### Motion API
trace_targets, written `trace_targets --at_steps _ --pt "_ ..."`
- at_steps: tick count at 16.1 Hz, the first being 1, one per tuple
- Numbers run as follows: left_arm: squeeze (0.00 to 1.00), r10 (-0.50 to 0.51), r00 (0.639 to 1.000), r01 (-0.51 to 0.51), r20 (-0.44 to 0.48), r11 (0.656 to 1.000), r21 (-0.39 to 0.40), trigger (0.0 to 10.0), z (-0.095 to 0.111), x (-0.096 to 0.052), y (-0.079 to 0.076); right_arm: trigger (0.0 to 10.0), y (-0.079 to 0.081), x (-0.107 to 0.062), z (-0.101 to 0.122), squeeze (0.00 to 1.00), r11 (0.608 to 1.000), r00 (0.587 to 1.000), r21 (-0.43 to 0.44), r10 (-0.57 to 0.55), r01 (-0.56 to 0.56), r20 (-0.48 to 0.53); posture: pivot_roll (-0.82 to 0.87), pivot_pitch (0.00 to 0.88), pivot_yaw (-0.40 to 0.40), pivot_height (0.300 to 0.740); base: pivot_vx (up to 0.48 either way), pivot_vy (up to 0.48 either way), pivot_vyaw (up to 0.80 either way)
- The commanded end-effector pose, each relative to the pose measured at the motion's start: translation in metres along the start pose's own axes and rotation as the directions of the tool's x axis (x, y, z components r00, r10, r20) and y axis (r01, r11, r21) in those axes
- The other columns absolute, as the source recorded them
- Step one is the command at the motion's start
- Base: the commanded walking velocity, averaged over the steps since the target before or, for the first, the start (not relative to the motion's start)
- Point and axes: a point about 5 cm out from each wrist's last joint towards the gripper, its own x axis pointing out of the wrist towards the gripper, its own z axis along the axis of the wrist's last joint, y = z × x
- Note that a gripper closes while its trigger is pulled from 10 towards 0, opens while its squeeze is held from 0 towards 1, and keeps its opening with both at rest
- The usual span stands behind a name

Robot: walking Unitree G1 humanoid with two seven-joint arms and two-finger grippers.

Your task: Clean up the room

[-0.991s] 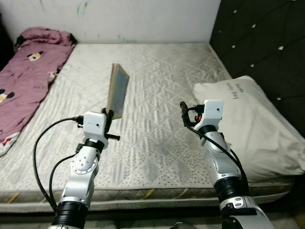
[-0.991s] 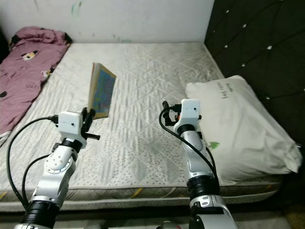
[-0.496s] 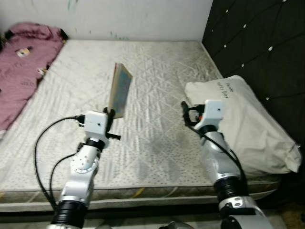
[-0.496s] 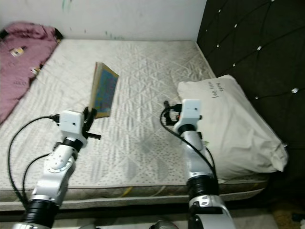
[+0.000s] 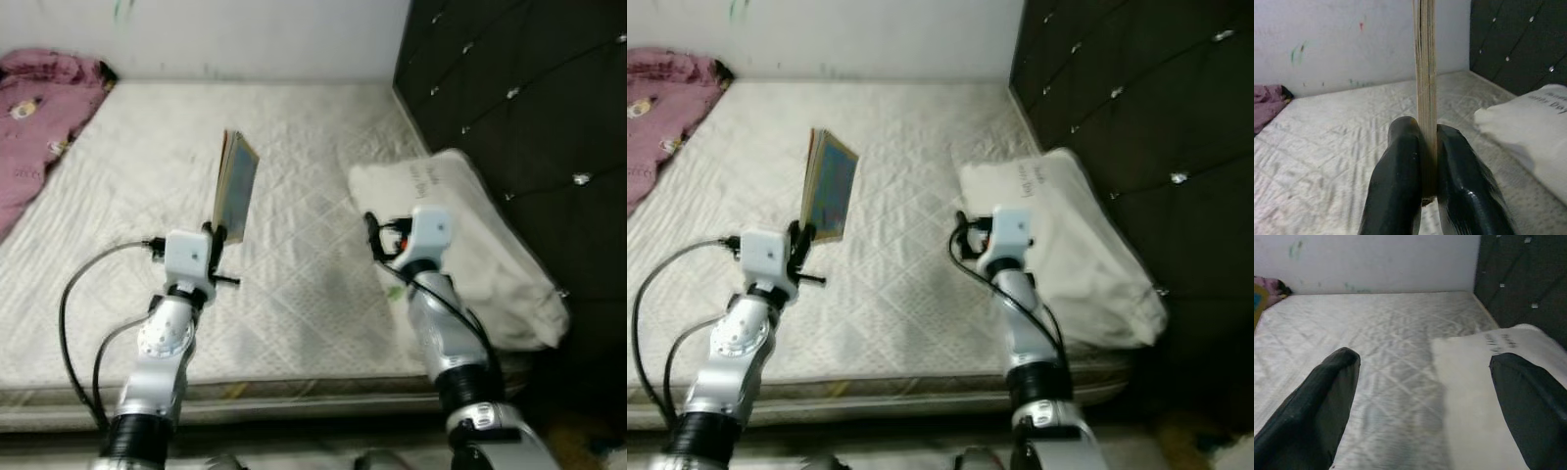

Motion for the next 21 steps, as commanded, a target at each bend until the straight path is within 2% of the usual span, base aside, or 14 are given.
trace_targets --at_steps 1,6,9,10,12,14,16,19,21 --pt "0.0 -0.028 0.998 0.027 0.052 1.0 0.007 10.0 0.01 0.004 -0.008 10.0 -0.006 0.0 0.001 0.0 1.0 1.0 -0.005 -0.02 0.02 0.003 -0.09 0.0 0.0 0.74 0.0 0.0 0.0" --pt "0.0 0.006 0.999 -0.006 0.041 1.0 -0.014 10.0 0.009 0.005 -0.005 10.0 -0.006 0.0 0.001 0.0 1.0 1.0 -0.005 -0.021 0.021 0.001 -0.09 0.0 -0.002 0.74 0.0 0.0 0.0" --pt "0.0 0.013 0.999 -0.016 0.032 0.996 0.093 10.0 0.011 0.006 -0.006 10.0 -0.007 0.0 0.002 0.0 1.0 1.0 -0.003 -0.024 0.024 0.001 -0.09 0.0 -0.004 0.74 0.0 0.0 0.0" --pt "0.0 0.021 1.0 -0.022 0.009 0.994 0.104 10.0 0.011 0.006 -0.005 10.0 -0.007 0.001 0.002 0.0 1.0 1.0 -0.002 -0.026 0.026 0.001 -0.08 0.0 -0.006 0.74 0.0 0.0 0.0" --pt "0.0 -0.02 1.0 0.019 0.024 0.997 0.075 10.0 0.012 0.005 -0.003 10.0 -0.007 0.001 0.002 0.0 1.0 1.0 0.0 -0.026 0.026 -0.001 -0.08 0.0 -0.006 0.74 0.0 0.0 0.0" --pt "0.0 -0.017 0.999 0.015 0.029 0.998 0.061 10.0 0.01 0.004 0.0 10.0 -0.008 0.001 0.001 0.0 1.0 1.0 0.002 -0.029 0.029 -0.005 -0.08 0.0 -0.006 0.74 0.0 0.0 -0.55" --pt "0.0 0.005 1.0 -0.004 0.018 1.0 -0.018 10.0 0.012 0.004 0.008 10.0 -0.008 0.001 0.001 0.0 1.0 1.0 0.002 -0.03 0.03 -0.004 -0.08 0.0 -0.006 0.74 0.0 0.0 -0.65" --pt "0.0 -0.057 0.998 0.056 0.019 0.997 0.051 10.0 0.013 0.002 0.011 10.0 -0.01 -0.001 0.001 0.0 1.0 1.0 0.004 -0.031 0.031 -0.004 -0.07 0.0 0.002 0.74 0.0 0.0 -0.36" --pt "0.0 -0.044 0.999 0.044 -0.007 0.999 -0.028 10.0 0.012 -0.003 0.009 10.0 -0.011 -0.003 0.0 0.0 0.999 0.999 0.003 -0.038 0.038 -0.002 -0.07 0.0 0.002 0.74 0.0 0.0 0.0"
